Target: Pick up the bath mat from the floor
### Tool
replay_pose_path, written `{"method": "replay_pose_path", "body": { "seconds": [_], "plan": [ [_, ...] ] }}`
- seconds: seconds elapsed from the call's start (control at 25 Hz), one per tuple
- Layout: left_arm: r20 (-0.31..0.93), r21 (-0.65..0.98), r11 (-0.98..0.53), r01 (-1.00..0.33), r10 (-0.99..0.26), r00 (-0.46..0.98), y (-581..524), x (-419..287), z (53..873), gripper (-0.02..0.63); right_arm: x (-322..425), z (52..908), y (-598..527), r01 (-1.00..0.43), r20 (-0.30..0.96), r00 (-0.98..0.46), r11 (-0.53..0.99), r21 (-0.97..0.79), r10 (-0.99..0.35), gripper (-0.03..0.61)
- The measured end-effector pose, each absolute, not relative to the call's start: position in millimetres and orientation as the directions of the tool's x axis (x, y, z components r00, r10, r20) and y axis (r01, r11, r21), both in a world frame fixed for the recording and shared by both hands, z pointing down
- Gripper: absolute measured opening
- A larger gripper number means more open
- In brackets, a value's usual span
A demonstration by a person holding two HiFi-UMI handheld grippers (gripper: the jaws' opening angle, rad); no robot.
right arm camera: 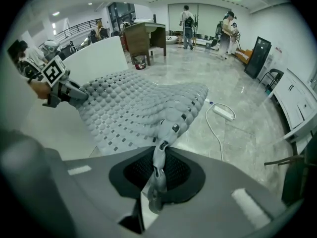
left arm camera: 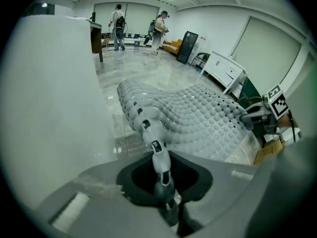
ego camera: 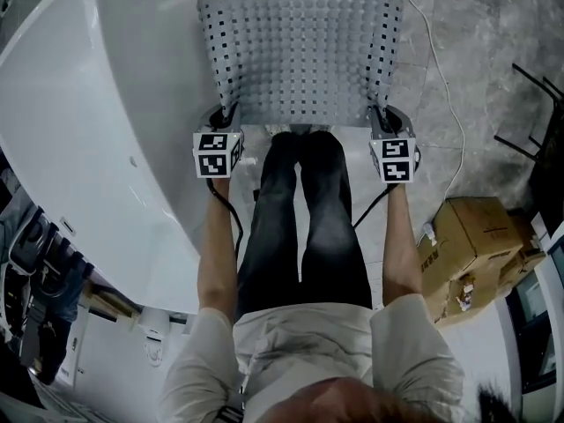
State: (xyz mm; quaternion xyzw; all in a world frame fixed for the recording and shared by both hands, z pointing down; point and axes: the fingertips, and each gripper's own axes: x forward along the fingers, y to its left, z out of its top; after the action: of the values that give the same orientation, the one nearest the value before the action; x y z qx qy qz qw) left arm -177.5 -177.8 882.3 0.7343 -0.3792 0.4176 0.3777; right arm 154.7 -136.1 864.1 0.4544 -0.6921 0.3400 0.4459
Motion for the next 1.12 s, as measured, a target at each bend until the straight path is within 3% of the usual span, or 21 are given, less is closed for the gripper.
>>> {"method": "replay_pose_path", "body": {
  "seconds": [1.12],
  "plan": [
    [0.806, 0.203, -0.425, -0.882, -0.439, 0.397, -169, -181, 635, 0.046, 154, 624, -132, -0.933, 0.851, -0.155, 0.357, 0.040, -0.503, 0.041]
  ]
}}
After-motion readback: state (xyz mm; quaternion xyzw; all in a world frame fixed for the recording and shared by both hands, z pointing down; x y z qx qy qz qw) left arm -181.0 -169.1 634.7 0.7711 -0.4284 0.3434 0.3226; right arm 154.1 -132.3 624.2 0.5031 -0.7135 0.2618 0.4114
